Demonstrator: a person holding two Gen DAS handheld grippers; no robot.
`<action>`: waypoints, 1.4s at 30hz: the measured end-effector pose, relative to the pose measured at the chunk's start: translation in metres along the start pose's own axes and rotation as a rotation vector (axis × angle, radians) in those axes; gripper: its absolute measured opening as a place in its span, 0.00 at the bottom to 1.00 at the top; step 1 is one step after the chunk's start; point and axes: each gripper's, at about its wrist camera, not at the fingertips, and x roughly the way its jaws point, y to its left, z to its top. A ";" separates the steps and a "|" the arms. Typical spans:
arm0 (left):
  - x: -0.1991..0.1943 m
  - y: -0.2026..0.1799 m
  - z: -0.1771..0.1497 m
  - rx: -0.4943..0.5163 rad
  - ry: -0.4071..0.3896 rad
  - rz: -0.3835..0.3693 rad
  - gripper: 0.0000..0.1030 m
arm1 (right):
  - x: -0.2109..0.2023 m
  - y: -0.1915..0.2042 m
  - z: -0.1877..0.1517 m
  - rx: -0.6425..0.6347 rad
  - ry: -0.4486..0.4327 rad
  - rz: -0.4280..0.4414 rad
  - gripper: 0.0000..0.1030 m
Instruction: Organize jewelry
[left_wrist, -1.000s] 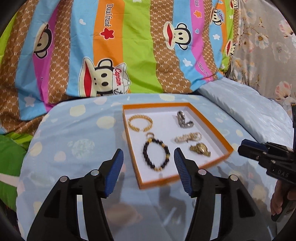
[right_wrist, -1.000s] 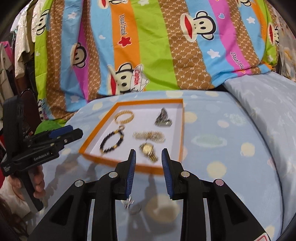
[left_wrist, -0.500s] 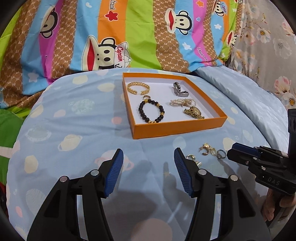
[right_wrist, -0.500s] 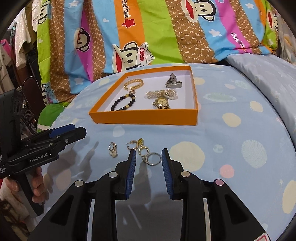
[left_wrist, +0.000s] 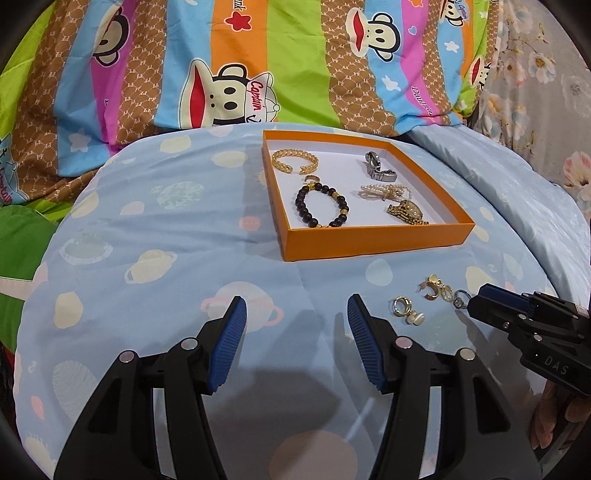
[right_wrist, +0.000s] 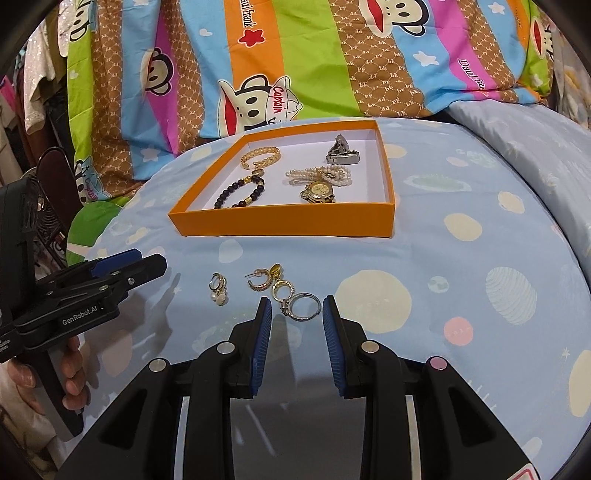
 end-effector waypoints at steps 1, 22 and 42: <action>0.000 0.000 0.000 0.002 0.000 -0.001 0.53 | 0.000 0.001 0.000 -0.001 0.000 -0.004 0.28; 0.002 0.001 0.001 -0.001 0.007 0.002 0.53 | 0.009 0.004 0.002 0.055 0.015 -0.057 0.40; 0.004 -0.001 0.000 0.001 0.015 -0.006 0.53 | 0.016 0.008 0.004 0.048 0.035 -0.102 0.23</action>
